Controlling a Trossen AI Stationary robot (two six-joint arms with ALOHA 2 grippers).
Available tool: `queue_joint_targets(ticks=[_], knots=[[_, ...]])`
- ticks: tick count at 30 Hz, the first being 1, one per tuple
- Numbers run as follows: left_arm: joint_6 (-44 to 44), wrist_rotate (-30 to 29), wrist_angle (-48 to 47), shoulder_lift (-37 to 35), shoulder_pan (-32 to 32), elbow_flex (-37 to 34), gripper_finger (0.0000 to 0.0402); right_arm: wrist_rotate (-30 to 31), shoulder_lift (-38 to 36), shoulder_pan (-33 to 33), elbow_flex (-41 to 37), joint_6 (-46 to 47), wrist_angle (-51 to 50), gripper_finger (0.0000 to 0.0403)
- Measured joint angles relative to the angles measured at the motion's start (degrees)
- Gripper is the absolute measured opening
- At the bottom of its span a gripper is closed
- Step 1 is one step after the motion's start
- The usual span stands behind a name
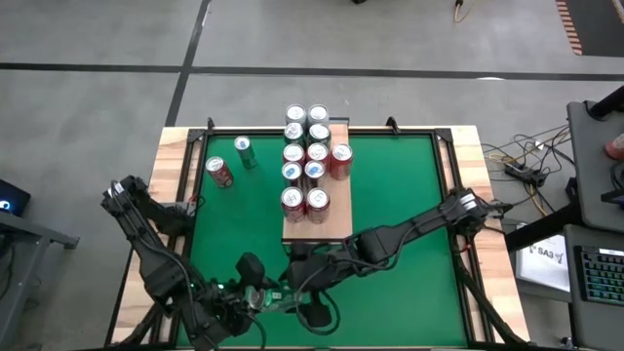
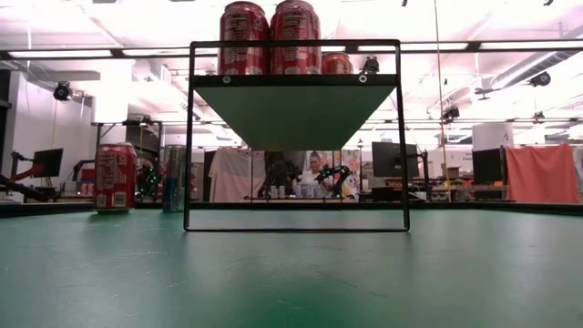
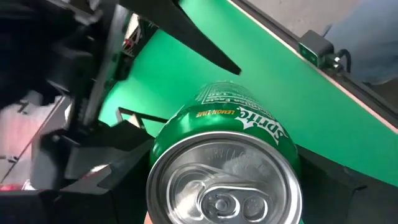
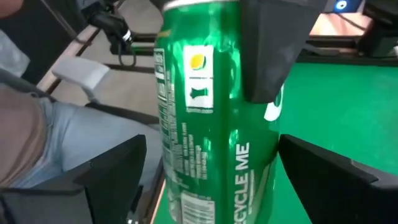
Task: Place canned beverage on shelf
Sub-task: Put the green can on the shelf
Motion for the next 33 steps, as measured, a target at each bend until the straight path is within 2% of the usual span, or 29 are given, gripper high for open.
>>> queue_joint_targets(ticks=[9,15,19,22,23,25,30,33], knots=[[2.8,-1.4,2.9,0.0,0.7,0.0,0.0288,0.0,1.0,0.1,0.0,-3.4,0.6,0.0354],[3.2,-1.4,3.0,0.0,0.8,0.0,0.0288,0.0,1.0,0.1,0.0,-3.4,0.6,0.0296],[3.2,-1.4,3.2,0.0,0.8,0.0,0.0288,0.0,1.0,0.1,0.0,-3.1,0.6,0.0294],[3.2,-1.7,3.4,0.0,0.8,0.0,0.0336,0.0,0.7,0.1,0.0,-2.9,0.2,0.0294],[3.2,-2.6,3.5,0.0,0.8,0.0,0.0360,0.0,0.4,0.1,0.0,-2.9,-0.5,0.0294],[3.1,-5.6,3.9,0.0,0.8,0.0,0.0383,0.7,-0.6,0.1,0.0,-2.9,-3.0,0.0294],[4.3,-9.1,3.2,-1.5,0.0,0.1,0.0342,8.2,-5.8,0.2,-0.2,-3.1,-13.7,0.0294],[4.4,-8.8,1.3,-3.3,-0.3,0.0,0.0317,12.3,-9.2,0.2,-0.2,-2.8,-17.7,0.0294]])
